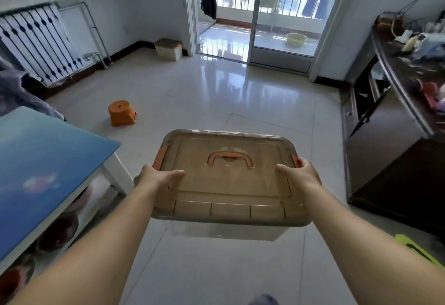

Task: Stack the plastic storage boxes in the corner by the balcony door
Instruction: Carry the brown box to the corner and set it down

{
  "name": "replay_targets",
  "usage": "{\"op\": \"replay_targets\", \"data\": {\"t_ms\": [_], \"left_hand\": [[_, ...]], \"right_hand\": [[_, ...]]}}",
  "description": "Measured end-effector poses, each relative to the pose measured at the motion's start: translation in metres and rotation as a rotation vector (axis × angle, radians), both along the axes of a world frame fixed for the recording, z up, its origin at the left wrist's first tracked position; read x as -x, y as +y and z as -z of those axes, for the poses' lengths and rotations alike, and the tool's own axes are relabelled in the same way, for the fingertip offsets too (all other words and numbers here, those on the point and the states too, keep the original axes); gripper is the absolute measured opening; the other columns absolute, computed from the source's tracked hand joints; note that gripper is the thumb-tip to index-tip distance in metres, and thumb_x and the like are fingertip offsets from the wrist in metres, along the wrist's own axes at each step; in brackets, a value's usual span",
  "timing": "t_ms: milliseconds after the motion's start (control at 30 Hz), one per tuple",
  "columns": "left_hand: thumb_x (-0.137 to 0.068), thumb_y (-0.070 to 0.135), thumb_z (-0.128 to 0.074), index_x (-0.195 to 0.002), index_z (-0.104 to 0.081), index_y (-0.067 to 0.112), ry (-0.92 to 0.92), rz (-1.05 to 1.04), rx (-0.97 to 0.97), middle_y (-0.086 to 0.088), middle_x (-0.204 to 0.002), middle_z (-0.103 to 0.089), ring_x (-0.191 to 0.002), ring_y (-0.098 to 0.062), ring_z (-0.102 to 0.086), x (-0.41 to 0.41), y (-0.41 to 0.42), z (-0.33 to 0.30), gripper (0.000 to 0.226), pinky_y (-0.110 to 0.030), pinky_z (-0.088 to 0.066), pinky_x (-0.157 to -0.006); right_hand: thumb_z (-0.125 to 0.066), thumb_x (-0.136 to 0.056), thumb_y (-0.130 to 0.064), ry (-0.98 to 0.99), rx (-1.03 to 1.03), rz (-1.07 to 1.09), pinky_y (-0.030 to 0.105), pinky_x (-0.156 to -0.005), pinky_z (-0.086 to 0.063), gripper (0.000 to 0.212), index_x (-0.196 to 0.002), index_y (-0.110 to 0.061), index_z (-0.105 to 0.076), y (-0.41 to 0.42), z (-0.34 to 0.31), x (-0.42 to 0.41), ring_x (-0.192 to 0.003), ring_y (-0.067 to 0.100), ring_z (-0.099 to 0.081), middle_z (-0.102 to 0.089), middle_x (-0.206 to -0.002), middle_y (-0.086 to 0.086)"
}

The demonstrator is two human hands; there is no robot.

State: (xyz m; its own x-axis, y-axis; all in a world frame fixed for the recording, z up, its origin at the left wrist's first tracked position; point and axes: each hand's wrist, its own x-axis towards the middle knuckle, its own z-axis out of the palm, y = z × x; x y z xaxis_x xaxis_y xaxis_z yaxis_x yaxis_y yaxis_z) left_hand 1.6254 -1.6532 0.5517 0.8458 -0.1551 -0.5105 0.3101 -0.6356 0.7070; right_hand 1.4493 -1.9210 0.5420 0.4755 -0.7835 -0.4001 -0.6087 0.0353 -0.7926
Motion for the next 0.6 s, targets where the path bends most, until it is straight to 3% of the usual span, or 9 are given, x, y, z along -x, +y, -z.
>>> {"op": "replay_targets", "data": {"t_ms": [400, 600], "left_hand": [[-0.070, 0.050, -0.074, -0.145, -0.027, 0.010, -0.004, -0.057, -0.027, -0.017, -0.147, -0.038, -0.134, -0.040, -0.040, -0.292, -0.239, 0.022, 0.098, -0.053, -0.044, -0.101], [-0.070, 0.049, -0.075, -0.148, -0.021, 0.013, -0.001, -0.112, -0.031, -0.016, -0.152, -0.032, -0.137, -0.040, -0.035, -0.436, -0.315, 0.011, 0.102, -0.054, -0.041, -0.102]], "right_hand": [[-0.070, -0.075, -0.046, -0.013, 0.015, -0.038, 0.050, -0.095, -0.049, 0.079, -0.142, -0.024, -0.034, -0.251, 0.010, -0.309, -0.115, 0.031, -0.054, -0.053, -0.133, 0.006], [-0.071, -0.074, -0.045, 0.001, 0.000, -0.082, 0.049, -0.094, -0.050, 0.076, -0.139, -0.024, -0.037, -0.331, -0.003, -0.462, -0.109, 0.029, -0.056, -0.056, -0.127, 0.005]]}}
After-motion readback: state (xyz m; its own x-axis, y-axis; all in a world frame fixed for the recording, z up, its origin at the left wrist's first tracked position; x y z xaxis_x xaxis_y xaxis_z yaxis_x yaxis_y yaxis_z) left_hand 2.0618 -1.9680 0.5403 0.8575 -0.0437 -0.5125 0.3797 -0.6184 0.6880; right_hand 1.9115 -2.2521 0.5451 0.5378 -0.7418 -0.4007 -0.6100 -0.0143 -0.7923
